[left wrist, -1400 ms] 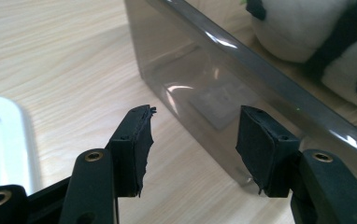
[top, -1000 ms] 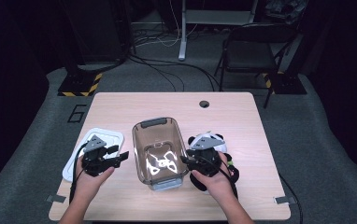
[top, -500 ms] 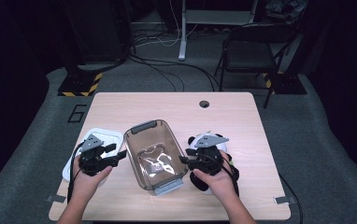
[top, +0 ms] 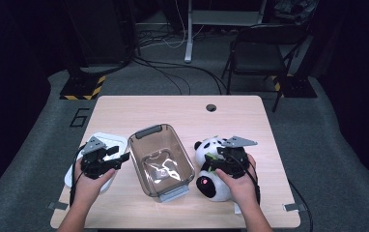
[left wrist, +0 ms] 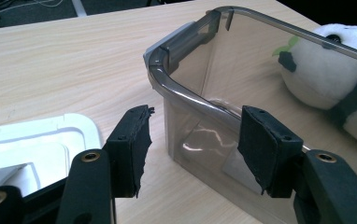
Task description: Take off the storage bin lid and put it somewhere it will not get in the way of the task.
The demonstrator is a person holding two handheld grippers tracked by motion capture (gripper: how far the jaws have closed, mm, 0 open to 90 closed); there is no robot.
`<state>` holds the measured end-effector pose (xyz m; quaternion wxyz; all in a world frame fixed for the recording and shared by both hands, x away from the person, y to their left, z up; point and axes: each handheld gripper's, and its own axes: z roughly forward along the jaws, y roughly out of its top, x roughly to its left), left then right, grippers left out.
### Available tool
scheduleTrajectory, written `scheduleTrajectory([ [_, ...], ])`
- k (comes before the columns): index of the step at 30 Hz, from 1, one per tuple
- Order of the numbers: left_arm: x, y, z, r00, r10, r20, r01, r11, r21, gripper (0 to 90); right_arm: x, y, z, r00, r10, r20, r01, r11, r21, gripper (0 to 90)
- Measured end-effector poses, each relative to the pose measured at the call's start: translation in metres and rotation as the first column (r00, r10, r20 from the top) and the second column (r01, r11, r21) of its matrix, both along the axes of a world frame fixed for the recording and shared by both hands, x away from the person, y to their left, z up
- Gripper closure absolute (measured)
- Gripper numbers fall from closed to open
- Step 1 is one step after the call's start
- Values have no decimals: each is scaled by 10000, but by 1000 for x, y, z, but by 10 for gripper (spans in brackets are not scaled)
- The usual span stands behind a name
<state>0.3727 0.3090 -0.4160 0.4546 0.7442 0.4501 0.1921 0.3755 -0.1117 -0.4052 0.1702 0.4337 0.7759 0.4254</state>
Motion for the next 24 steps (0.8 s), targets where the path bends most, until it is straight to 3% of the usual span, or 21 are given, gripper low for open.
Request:
scheduleTrajectory([
  [10, 9, 0, 3, 10000, -12, -16, 12, 9999, -158, 434, -9, -10, -2, 9985, -508, -210, 511, 9986, 146, 390],
  [19, 13, -5, 2, 10000, -98, 18, 98, 9999, -57, 428, -12, 6, -16, 9979, -372, -522, 356, 9989, -316, 412],
  [24, 14, -6, 0, 10000, -93, -12, 93, 9999, 42, 426, -12, 14, -24, 9987, -299, -403, 256, 9941, -1053, 454],
])
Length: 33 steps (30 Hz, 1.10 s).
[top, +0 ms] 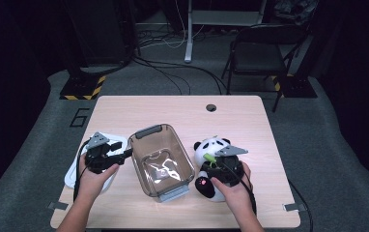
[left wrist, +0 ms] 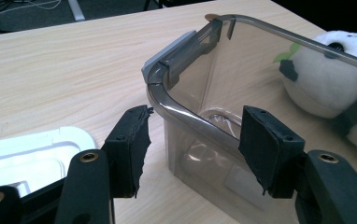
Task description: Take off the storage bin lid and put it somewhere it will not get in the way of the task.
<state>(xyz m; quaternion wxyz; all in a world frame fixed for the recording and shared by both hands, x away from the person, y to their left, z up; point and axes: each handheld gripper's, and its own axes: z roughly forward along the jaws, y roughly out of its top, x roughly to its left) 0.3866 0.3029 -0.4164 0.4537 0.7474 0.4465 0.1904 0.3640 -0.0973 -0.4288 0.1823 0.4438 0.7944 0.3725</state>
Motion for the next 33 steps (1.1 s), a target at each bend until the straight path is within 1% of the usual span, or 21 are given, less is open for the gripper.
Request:
scheduleTrajectory([
  [2, 0, 1, -1, 10000, 15, 7, -15, 10000, -60, 423, 0, -1, 0, 10000, -50, -7, 50, 10000, -57, 464],
  [4, 0, 1, 0, 10000, 55, 11, -55, 10000, -43, 423, 1, -3, -2, 9998, -142, -122, 143, 9999, 32, 468],
  [5, 0, 2, 0, 10000, 53, -15, -54, 10000, -52, 423, 2, -4, -2, 9999, -130, -69, 130, 9999, 12, 468],
  [8, 0, 2, 0, 10000, 75, 11, -75, 9999, -102, 423, 4, -7, -6, 9997, -196, -150, 197, 9997, 113, 467],
  [11, 0, 4, 0, 10000, 95, -17, -95, 9999, -81, 423, 5, -8, -8, 9998, -136, -169, 138, 9998, 111, 461],
  [15, 1, 4, -1, 9999, 117, -43, -117, 9999, -46, 420, 5, -6, -10, 9998, -14, -205, 9, 9997, -250, 460],
  [19, 0, 4, -1, 9999, 142, -22, -142, 9999, -18, 420, 6, -8, -12, 9997, -102, -233, 94, 9994, -348, 481],
  [21, 1, 5, -1, 9999, 147, -23, -147, 9999, -5, 421, 7, -9, -13, 9994, -167, -304, 159, 9995, -256, 507],
  [22, 1, 5, -1, 9999, 152, -31, -152, 9999, -19, 421, 8, -11, -14, 9998, 76, -190, -83, 9992, -392, 520],
  [23, 1, 5, -1, 9998, 177, -55, -177, 9998, -33, 421, 9, -12, -14, 9996, 165, -216, -173, 9992, -359, 534],
  [25, 1, 6, -1, 9998, 171, -76, -172, 9998, -65, 421, 8, -12, -14, 9993, 31, -362, -38, 9998, -204, 562],
  [26, 1, 6, -1, 9998, 151, -89, -152, 9999, -75, 420, 9, -14, -15, 9993, 230, -278, -237, 9994, -238, 577],
  [31, 3, 7, -2, 9998, 133, -136, -135, 9999, -76, 419, 10, -22, -13, 9988, 361, -329, -351, 9989, 295, 638],
  [33, 4, 7, -2, 9999, 136, -107, -137, 9998, -114, 420, 9, -24, -11, 9984, 475, -310, -465, 9984, 323, 650],
])
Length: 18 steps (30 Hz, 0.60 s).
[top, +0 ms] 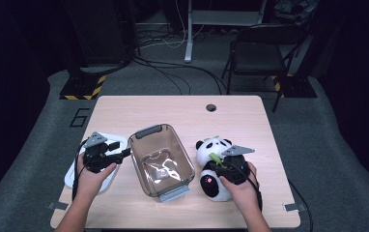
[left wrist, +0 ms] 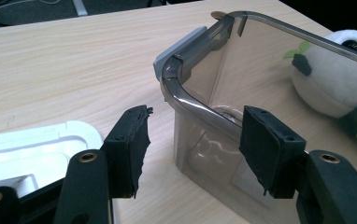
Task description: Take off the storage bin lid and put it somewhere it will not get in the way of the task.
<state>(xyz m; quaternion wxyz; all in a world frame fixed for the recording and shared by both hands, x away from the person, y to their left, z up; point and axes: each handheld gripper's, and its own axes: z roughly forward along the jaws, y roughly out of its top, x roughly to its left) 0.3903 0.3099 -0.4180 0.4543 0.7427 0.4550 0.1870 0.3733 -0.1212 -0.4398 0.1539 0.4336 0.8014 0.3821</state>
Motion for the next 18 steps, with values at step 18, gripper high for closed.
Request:
scheduleTrajectory([
  [18, 26, 10, 1, 9989, 366, -299, -386, 9967, -711, 419, -5, -17, 40, 9934, 1103, 311, -1111, 9934, 270, 656],
])
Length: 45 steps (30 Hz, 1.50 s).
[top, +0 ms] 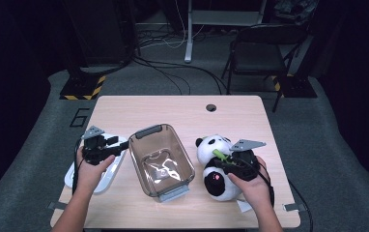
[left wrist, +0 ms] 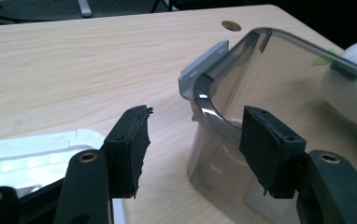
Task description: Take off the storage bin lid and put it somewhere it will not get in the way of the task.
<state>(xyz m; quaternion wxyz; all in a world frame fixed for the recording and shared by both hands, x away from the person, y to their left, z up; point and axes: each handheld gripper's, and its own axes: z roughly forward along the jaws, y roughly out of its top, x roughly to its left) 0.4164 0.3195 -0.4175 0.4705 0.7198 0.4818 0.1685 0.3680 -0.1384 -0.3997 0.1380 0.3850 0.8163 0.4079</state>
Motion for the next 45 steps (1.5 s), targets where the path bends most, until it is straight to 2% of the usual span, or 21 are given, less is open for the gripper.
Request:
scheduleTrajectory([
  [5, 13, -5, 4, 9999, -164, -35, 164, 9999, 49, 413, -2, -1, 12, 9998, 69, 200, -73, 9998, 182, 653],
  [7, 18, -9, 5, 9997, -219, -72, 219, 9997, 69, 412, -2, -1, 15, 9996, 182, 196, -189, 9991, 371, 654],
  [8, 21, -10, 5, 9993, -377, 70, 375, 9991, 196, 413, -1, -2, 16, 9995, 290, 146, -297, 9982, 524, 654],
  [9, 24, -11, 5, 9991, -431, 4, 431, 9987, 260, 413, 0, -3, 17, 9991, 408, 117, -415, 9969, 661, 654],
  [10, 27, -13, 5, 9992, -395, -28, 395, 9986, 341, 413, 1, -3, 18, 9989, 467, 80, -472, 9957, 799, 653],
  [13, 35, -15, 4, 9996, -270, -72, 273, 9985, 474, 429, 0, -2, 22, 9964, 789, 303, -810, 9937, 769, 653],
  [15, 40, -15, 3, 9995, -170, -268, 185, 9983, 554, 457, -1, -1, 25, 9952, 895, 403, -924, 9927, 777, 653],
  [18, 45, -15, 0, 9990, -330, -302, 337, 9992, 235, 481, -2, -1, 30, 9942, 964, 471, -1000, 9916, 822, 653],
  [19, 45, -16, -1, 9985, -352, -420, 355, 9993, 62, 485, -3, -2, 31, 9937, 997, 519, -1036, 9915, 788, 653],
  [21, 45, -17, -2, 9980, -448, -448, 450, 9990, 32, 509, -3, -2, 32, 9936, 983, 561, -1027, 9914, 815, 652],
  [25, 44, -21, -3, 9961, -663, -584, 678, 9974, 241, 558, -2, -4, 33, 9940, 944, 546, -991, 9909, 914, 652],
  [31, 39, -27, -4, 9890, -1242, -799, 1305, 9883, 790, 647, -3, -4, 37, 9934, 970, 611, -1020, 9913, 834, 651],
  [33, 36, -30, -3, 9915, -1126, -649, 1198, 9855, 1205, 663, -4, -4, 39, 9935, 936, 647, -989, 9915, 849, 651],
  [35, 33, -30, -2, 9918, -1052, -723, 1138, 9852, 1279, 695, -4, -5, 41, 9932, 925, 703, -984, 9914, 858, 651],
  [40, 24, -24, -3, 9943, -720, -780, 795, 9920, 979, 707, -5, -4, 44, 9922, 942, 815, -1010, 9913, 842, 649],
  [45, 11, -18, -2, 9937, -670, -903, 754, 9929, 924, 698, -6, -3, 50, 9914, 990, 857, -1060, 9911, 810, 650],
])
